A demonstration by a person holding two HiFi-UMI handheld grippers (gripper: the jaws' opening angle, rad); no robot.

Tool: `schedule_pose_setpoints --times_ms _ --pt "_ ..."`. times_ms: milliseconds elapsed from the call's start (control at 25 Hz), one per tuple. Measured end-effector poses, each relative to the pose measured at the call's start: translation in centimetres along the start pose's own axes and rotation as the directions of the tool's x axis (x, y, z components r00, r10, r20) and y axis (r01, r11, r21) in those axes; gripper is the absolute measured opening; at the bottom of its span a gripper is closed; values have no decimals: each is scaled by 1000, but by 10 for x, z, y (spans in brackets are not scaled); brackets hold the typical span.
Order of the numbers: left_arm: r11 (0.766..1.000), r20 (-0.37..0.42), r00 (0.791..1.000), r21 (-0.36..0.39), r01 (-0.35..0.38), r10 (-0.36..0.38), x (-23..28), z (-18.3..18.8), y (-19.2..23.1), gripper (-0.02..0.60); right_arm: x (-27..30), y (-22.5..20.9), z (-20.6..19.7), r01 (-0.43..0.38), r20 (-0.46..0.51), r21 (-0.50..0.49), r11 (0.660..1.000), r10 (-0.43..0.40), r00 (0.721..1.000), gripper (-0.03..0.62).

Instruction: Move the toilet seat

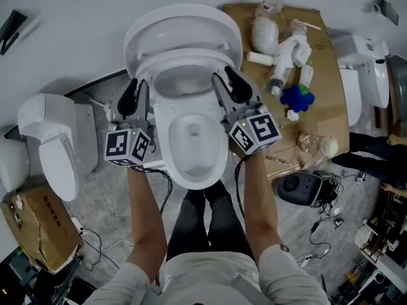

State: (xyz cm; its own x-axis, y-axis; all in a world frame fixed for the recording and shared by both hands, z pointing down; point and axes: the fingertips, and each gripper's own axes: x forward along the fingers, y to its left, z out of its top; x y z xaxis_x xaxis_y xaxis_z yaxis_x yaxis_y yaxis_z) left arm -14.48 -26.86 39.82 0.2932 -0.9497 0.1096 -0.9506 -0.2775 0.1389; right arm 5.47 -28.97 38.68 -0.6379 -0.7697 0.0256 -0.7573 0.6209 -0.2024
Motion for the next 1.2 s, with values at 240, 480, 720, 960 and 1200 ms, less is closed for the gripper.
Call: schedule_pose_setpoints --times_ms 240,480,720,960,1200 --pt "1000 34 999 10 21 -22 -22 28 -14 50 -15 38 34 -49 34 -33 998 50 998 130" --pt "999 57 997 15 43 -43 -46 58 -30 8 -35 64 66 -55 51 -48 997 57 997 44" --pt "995 70 993 -11 95 -94 -73 83 -50 2 -59 88 95 -74 52 -29 997 75 996 5" --pt "984 103 982 -72 164 -156 -111 117 -71 2 -94 115 126 -90 61 42 995 88 994 3" --pt "954 159 955 -130 271 -250 -143 153 -99 2 -127 139 151 -113 63 73 991 108 992 4"
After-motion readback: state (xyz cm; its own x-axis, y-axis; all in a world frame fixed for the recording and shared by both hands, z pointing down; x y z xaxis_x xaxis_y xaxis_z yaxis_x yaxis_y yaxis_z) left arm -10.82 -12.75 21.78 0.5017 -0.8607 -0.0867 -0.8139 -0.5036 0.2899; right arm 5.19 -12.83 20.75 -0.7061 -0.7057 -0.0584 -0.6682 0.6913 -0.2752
